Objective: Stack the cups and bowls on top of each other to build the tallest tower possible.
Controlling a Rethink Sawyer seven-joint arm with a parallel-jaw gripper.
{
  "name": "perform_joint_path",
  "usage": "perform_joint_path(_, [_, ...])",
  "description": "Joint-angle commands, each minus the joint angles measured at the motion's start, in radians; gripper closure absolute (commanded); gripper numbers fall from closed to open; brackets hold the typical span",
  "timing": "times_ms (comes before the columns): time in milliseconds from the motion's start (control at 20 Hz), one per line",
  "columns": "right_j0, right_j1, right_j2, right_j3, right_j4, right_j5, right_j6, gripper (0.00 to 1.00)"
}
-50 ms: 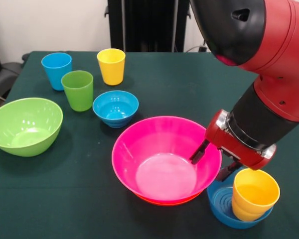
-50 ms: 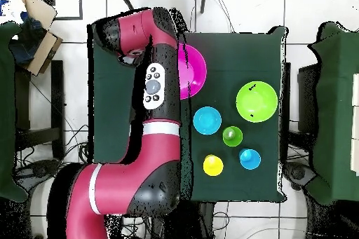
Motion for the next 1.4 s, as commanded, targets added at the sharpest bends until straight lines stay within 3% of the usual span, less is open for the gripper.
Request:
perform_joint_path(50, [-0.033, -0.017, 0.061, 0.064, -0.025, -0.010, -0.296, 0.00])
perform_joint_path(200, [-0.029, -0.036, 0.064, 0.101, -0.018, -0.014, -0.285, 0.00])
perform_joint_path(400, [-0.024, -0.089, 0.078, 0.231, -0.003, -0.081, -0.254, 0.00])
perform_joint_path(550, [-0.020, -0.161, 0.106, 0.446, 0.022, -0.215, -0.174, 0.00])
perform_joint_path(750, [-0.018, -0.260, 0.136, 0.668, 0.053, -0.314, -0.125, 0.00])
perform_joint_path(1100, [-0.042, -0.376, 0.148, 0.852, 0.036, -0.397, -0.186, 0.00])
perform_joint_path(1400, [-0.135, -0.447, 0.180, 0.984, -0.013, -0.494, -0.280, 0.00])
